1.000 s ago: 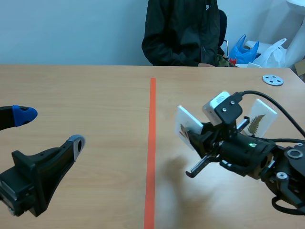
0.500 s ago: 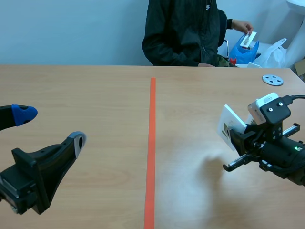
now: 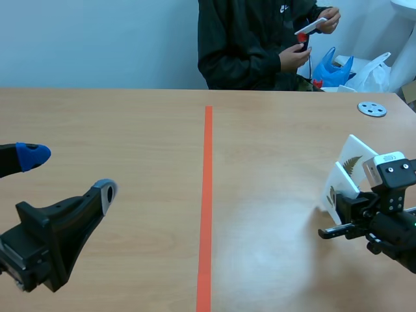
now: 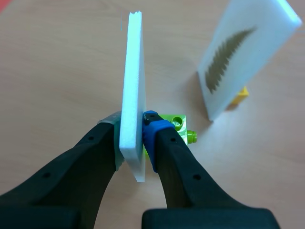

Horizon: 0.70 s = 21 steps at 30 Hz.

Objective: Sort the leaf by its shape. The table is split by an orange tape line. A compound leaf with several leaflets goes to the left side, a simple leaf with one blade goes to the right side. Return to the home posture when a red brick is placed on the table.

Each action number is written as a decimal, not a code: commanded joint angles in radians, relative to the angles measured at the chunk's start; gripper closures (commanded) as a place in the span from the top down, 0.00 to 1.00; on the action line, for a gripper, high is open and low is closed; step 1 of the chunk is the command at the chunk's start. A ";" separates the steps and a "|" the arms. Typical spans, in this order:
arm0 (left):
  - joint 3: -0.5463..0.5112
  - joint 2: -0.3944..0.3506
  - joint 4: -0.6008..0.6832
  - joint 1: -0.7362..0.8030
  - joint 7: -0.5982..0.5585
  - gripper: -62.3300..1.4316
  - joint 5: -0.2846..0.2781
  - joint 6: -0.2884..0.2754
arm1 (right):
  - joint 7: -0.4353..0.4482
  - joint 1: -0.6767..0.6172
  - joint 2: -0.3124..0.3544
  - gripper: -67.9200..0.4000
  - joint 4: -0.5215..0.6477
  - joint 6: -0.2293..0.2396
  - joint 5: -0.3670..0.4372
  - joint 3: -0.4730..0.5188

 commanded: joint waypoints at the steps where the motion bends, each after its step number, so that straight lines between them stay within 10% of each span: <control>1: -0.005 0.002 0.013 0.000 -0.017 1.00 -0.004 0.002 | 0.016 0.043 0.008 0.03 -0.014 -0.010 0.008 0.010; 21: -0.005 0.003 0.013 0.000 -0.017 1.00 -0.004 0.002 | 0.008 0.064 0.005 0.08 -0.053 -0.039 0.038 0.088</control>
